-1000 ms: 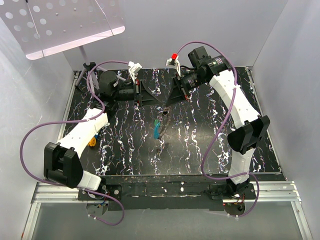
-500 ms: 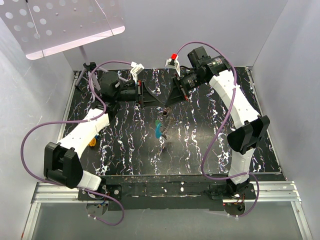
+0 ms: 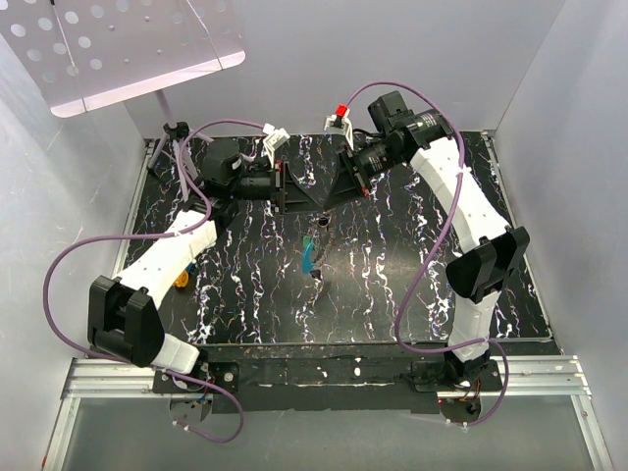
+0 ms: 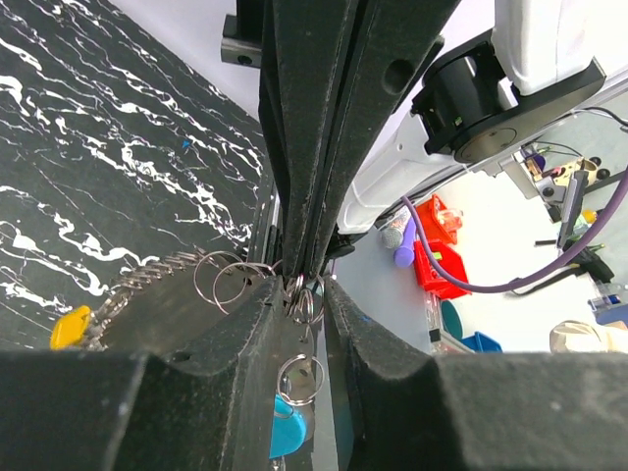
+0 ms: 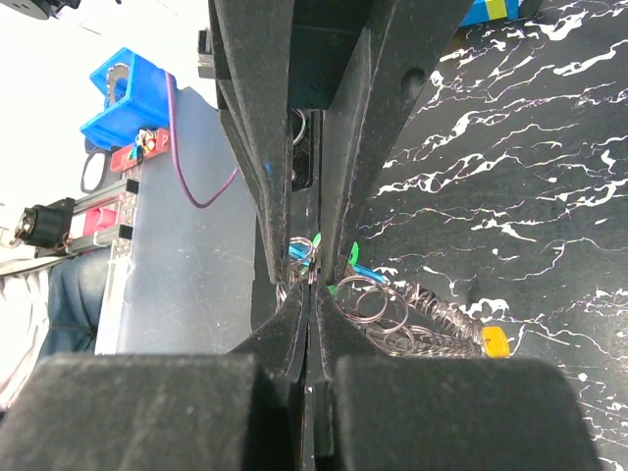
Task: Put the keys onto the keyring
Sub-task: Adjust the key on the keyring.
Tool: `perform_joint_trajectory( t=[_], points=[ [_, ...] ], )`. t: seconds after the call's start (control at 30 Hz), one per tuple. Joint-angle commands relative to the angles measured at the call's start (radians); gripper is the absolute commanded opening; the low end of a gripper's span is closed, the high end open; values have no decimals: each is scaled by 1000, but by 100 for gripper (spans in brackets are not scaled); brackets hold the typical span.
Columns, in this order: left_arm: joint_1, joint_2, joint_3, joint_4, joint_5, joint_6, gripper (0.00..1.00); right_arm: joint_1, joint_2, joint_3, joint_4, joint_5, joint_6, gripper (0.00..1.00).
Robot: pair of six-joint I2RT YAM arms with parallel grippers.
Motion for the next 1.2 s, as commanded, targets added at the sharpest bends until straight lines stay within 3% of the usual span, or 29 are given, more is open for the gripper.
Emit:
perform_joint_trajectory(
  t=[0.0, 0.07, 0.17, 0.37, 0.43, 0.47, 0.5, 0.6, 0.7, 0.87, 1.0, 1.17],
  points=[
    [-10, -4, 39, -43, 7, 43, 22, 6, -11, 20, 14, -62, 14, 1],
    [-10, -2, 40, -40, 12, 40, 18, 4, -13, 15, 15, -61, 12, 1],
    [-13, -1, 48, -31, 24, 30, 2, 4, -13, 11, 14, -62, 12, 1],
    [-12, -17, 33, 1, 19, 12, 0, 4, -16, 12, 17, -59, 15, 1],
    [-7, -33, 7, 44, 12, -8, 0, 1, -22, 17, 18, -55, 15, 11],
    [1, -43, -16, 100, 9, -37, 0, -7, -30, 24, 18, -56, 15, 21],
    [10, -60, -50, 195, 4, -96, 0, -19, -36, 35, 26, -55, 21, 40],
    [41, -90, -168, 526, -34, -314, 0, -66, -71, 43, 85, -71, 61, 48],
    [51, -94, -233, 781, -103, -456, 0, -91, -135, -38, 188, -84, 83, 50],
    [51, -36, -263, 1056, -162, -646, 0, -87, -276, -340, 527, -98, 224, 46],
    [51, 21, -256, 1188, -172, -741, 0, -85, -255, -312, 540, -71, 233, 40],
    [51, 35, -236, 1183, -156, -755, 0, -85, -226, -263, 590, -70, 268, 41]
  ],
)
